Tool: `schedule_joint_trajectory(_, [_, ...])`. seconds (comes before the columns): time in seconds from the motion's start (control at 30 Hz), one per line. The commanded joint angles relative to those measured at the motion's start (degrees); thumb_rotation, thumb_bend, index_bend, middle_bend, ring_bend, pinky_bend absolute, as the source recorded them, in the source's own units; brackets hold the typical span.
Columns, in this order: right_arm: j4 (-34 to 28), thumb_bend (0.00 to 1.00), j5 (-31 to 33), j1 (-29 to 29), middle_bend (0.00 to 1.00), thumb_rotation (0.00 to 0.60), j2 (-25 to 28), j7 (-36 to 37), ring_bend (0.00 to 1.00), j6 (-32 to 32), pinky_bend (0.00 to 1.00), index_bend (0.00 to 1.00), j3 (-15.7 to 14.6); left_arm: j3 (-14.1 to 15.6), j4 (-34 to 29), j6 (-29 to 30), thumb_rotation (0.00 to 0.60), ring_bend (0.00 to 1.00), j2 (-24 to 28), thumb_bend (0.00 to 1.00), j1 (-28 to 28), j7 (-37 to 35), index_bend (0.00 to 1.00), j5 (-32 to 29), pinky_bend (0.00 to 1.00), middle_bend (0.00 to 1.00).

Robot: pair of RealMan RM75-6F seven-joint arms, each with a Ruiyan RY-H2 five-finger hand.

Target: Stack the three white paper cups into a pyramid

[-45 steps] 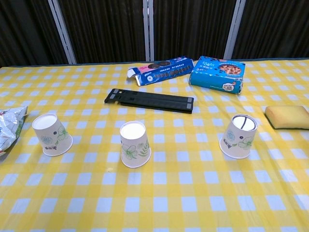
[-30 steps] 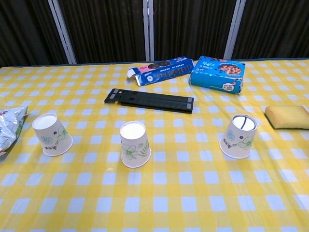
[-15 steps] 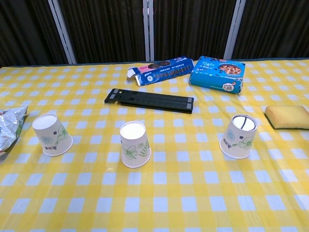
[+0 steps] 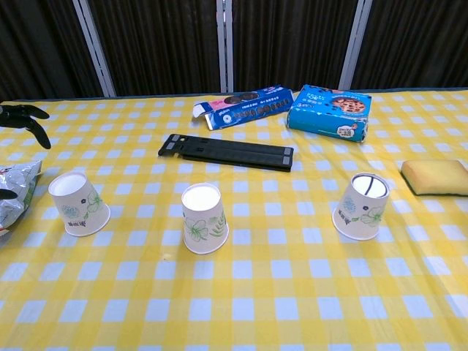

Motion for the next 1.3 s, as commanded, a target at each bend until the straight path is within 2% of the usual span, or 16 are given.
schedule_joint_trajectory(0.03, [-0.06,0.20,0.06,-0.03,0.00,0.600,0.10,0.22,0.00,0.08,0.00,0.00,0.07,0.08,-0.28,-0.60,0.600,0.00,-1.33,0.19,-1.64,3.18,0.26,-2.63,0.00,0.00])
schedule_joint_trajectory(0.2, [-0.11,0.20,0.07,0.00,0.00,0.600,0.20,0.40,0.00,-0.05,0.00,0.00,0.03,0.47,-0.41,-1.33,0.600,0.00,-2.36,0.20,-3.33,6.14,0.20,-6.26,0.00,0.00])
schedule_joint_trajectory(0.4, [-0.05,0.20,0.01,0.03,0.00,0.600,0.13,0.59,0.00,-0.07,0.00,0.00,0.02,0.89,-0.66,-2.29,0.600,0.00,-3.26,0.29,-5.07,7.52,0.19,-9.06,0.00,0.00])
schedule_joint_trajectory(0.83, [-0.05,0.20,0.22,-0.03,0.00,0.600,0.47,1.54,0.00,0.07,0.00,0.00,0.17,1.99,0.33,-3.51,0.600,0.00,-5.11,0.29,-7.65,7.65,0.38,-12.75,0.00,0.00])
schedule_joint_trajectory(1.03, [-0.10,0.20,0.07,-0.01,0.00,0.600,0.53,1.75,0.00,0.06,0.00,0.00,0.10,1.93,-1.17,-1.21,0.600,0.00,-4.20,0.30,-6.63,4.32,0.39,-9.22,0.00,0.00])
schedule_joint_trajectory(1.17, [-0.16,0.20,-0.03,0.04,0.00,0.600,0.41,1.48,0.00,-0.24,0.00,0.00,-0.11,2.07,-4.27,0.38,0.600,0.00,-2.37,0.30,-6.06,2.22,0.39,-5.12,0.00,0.00])
schedule_joint_trajectory(1.3, [-0.41,0.20,-0.11,-0.03,0.00,0.600,0.50,1.43,0.00,-0.09,0.00,0.00,-0.13,2.08,-7.08,0.24,0.600,0.00,-1.48,0.30,-6.64,1.73,0.39,-3.50,0.00,0.00])
